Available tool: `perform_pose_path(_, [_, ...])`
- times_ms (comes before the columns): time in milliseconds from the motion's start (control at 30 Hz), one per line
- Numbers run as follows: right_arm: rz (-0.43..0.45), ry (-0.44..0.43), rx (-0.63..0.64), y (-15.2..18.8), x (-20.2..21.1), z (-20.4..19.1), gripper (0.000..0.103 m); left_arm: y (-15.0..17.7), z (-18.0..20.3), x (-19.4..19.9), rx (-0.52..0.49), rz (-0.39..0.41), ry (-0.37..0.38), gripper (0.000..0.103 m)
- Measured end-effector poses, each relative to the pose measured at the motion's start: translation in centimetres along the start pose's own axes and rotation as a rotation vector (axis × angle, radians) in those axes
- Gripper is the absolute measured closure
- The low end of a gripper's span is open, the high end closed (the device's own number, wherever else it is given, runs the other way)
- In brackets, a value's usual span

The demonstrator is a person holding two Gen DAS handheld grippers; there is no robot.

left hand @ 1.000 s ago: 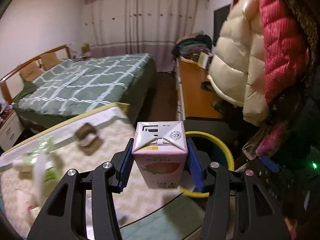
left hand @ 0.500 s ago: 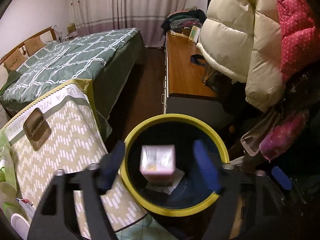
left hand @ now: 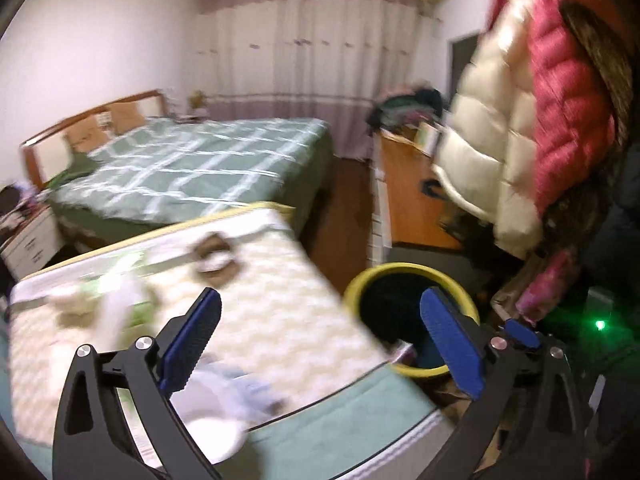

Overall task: Collect trash
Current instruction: 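Grasp the white mesh foam sleeve with the right gripper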

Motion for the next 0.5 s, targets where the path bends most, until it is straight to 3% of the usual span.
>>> perform_pose_path(267, [-0.018,-0.089,0.198,-0.1,-1.4,-12.2,0.043,6.9,-16.2,8.8,0.24,0.077,-0.269,0.005])
perform_pose_path(500, [-0.025,-0.2,0.358,0.0,-1.5,-23.3,0.043,12.3,-25.1,12.9,0.374,0.096,-0.377,0.005])
Point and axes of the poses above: each gripper's, at about its wrist camera, not at the fingertips, and x roughly against the way its jaws point, z to its right, y to its underside, the point moved 7 cm from there along -x, roughly the way its jaws point, and after that the axes turned 15 degrees about -z, right-handed, at the moved point
